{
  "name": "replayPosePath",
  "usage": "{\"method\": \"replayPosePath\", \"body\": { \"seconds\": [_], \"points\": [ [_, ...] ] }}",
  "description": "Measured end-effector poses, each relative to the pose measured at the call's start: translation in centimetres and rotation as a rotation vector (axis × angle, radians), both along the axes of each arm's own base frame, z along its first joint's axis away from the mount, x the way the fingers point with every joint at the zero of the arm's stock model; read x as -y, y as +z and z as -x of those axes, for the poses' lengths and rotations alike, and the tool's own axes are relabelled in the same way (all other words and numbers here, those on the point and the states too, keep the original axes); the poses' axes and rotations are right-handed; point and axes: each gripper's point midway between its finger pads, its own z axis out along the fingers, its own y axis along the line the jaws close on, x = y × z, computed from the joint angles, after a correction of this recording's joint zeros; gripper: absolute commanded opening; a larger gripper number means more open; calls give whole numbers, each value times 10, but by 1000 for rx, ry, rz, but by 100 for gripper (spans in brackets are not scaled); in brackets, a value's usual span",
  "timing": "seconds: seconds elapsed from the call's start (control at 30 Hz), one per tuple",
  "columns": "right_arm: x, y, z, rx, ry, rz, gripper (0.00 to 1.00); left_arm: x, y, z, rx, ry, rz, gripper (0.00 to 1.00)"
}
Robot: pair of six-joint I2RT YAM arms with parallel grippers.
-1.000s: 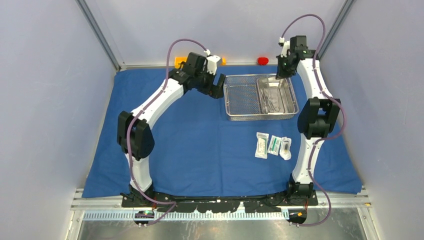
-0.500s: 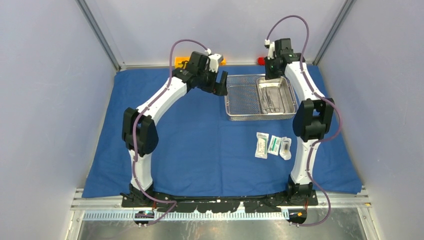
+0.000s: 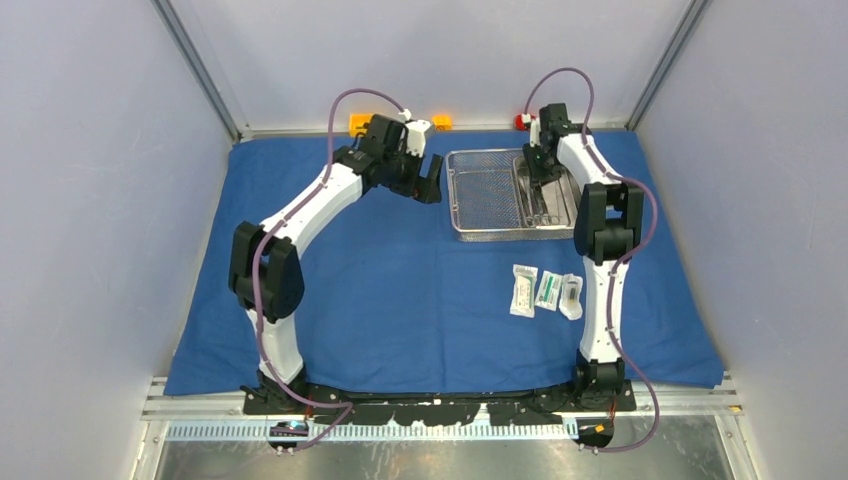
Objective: Open and lay out the surgical kit
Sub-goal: Pick up the medical item from the container.
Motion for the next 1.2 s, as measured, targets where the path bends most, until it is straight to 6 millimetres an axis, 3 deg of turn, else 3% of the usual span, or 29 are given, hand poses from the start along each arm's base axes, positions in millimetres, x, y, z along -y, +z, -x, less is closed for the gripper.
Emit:
{"method": "replayPosePath", "body": {
  "seconds": [0.67, 0.97, 1.2],
  "points": [
    [15, -5, -9, 1, -28, 26, 4, -1, 5, 1, 22, -11, -2, 88],
    [22, 13, -16, 31, -68, -36, 3, -1, 6, 0, 27, -16, -5, 88],
    [11, 47, -12, 63, -72, -120, 3, 3, 24, -8, 69, -24, 10, 88]
  ]
}}
